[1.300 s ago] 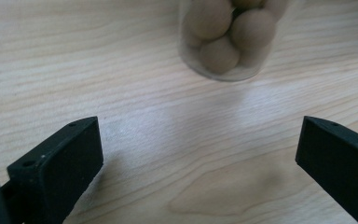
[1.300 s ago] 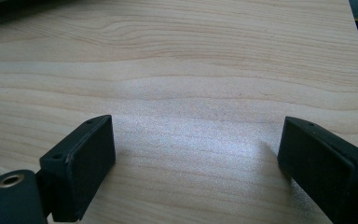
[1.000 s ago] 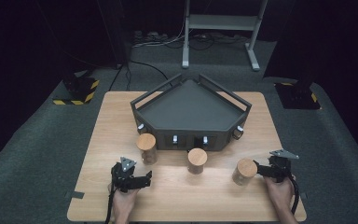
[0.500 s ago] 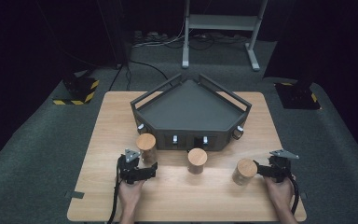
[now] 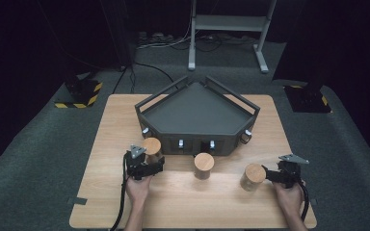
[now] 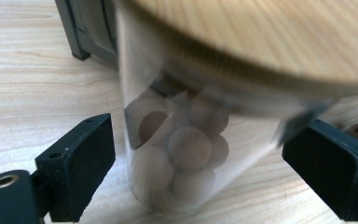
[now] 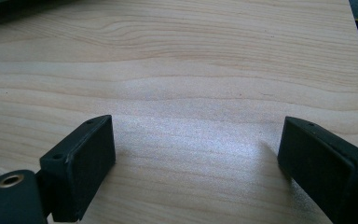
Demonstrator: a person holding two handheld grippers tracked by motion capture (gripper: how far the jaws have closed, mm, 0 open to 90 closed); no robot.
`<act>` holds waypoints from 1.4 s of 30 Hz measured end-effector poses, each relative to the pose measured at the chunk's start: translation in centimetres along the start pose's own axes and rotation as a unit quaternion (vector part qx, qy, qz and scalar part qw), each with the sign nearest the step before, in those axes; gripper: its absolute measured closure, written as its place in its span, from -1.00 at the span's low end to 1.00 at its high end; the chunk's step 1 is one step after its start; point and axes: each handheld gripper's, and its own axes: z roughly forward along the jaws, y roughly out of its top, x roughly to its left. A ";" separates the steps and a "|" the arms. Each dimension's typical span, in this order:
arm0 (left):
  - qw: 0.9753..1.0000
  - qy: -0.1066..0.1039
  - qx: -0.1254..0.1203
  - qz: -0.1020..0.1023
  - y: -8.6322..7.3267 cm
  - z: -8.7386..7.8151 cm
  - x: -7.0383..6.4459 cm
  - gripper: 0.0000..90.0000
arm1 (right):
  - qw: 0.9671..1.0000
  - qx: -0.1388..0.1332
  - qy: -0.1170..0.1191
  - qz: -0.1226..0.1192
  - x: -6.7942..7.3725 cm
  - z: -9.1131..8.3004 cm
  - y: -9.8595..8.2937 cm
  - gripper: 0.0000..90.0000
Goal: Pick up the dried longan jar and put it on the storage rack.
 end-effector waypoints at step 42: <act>0.999 0.018 -0.020 0.040 0.3 -0.4 -0.4 -0.43 | 1.000 0.000 0.000 0.000 0.0 0.0 0.0 -0.76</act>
